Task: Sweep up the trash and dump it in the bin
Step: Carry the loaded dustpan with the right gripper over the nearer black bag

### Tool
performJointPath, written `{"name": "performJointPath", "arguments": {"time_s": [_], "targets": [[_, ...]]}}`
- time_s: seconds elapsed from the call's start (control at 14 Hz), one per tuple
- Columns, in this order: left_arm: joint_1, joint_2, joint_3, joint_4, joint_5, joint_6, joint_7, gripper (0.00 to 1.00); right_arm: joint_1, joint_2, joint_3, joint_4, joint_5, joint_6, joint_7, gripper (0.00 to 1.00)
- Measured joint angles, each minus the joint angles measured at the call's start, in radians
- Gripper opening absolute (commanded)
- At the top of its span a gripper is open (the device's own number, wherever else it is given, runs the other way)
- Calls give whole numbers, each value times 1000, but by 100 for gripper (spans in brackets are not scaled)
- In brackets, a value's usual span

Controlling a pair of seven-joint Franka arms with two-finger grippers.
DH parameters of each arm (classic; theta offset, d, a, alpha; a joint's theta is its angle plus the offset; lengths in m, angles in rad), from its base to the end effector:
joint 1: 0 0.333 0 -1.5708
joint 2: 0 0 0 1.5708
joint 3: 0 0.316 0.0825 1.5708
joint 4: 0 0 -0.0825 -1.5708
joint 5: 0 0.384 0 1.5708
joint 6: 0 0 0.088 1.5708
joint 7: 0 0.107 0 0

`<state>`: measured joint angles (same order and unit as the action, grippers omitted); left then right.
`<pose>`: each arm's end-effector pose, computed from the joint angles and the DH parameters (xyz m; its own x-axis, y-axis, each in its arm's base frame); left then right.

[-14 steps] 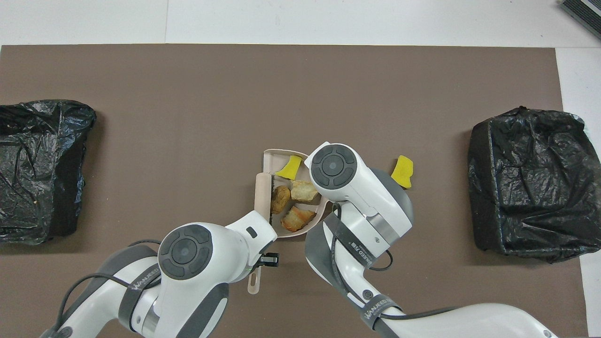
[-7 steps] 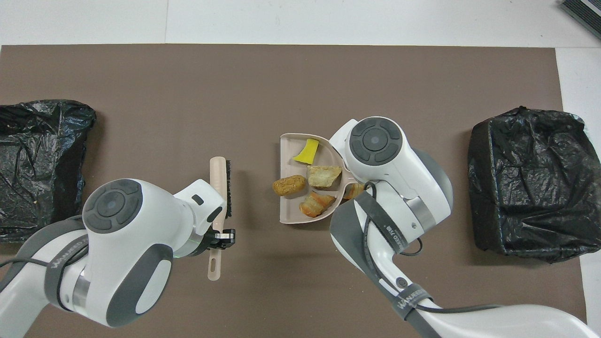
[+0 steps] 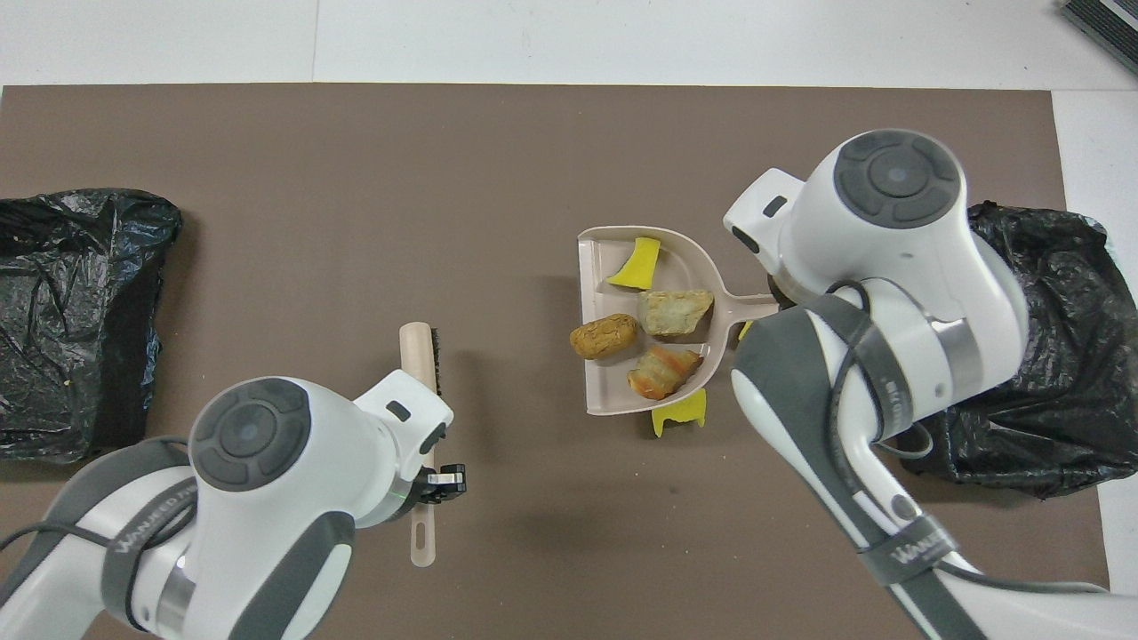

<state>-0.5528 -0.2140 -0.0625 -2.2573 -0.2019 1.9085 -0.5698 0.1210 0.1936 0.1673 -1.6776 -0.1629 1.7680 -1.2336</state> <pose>0.3722 -0.2817 0.4411 0.9779 0.0293 -0.2071 0.0434 -0.9970 0.0639 0.5901 0.1533 0.4791 0.0061 0.9887 -0.1501 0.9984 -0.0145 -0.0553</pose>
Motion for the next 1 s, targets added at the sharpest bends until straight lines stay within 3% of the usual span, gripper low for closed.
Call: {"name": "performJointPath", "arguments": {"time_s": [0.57, 1.0], "targets": [[-263, 146, -11, -39, 0, 293, -245, 0, -273, -41, -8, 105, 6, -102, -191, 0], [-290, 167, -11, -53, 0, 317, -250, 0, -560, -87, -29, 107, -2, -96, -352, 0]]}}
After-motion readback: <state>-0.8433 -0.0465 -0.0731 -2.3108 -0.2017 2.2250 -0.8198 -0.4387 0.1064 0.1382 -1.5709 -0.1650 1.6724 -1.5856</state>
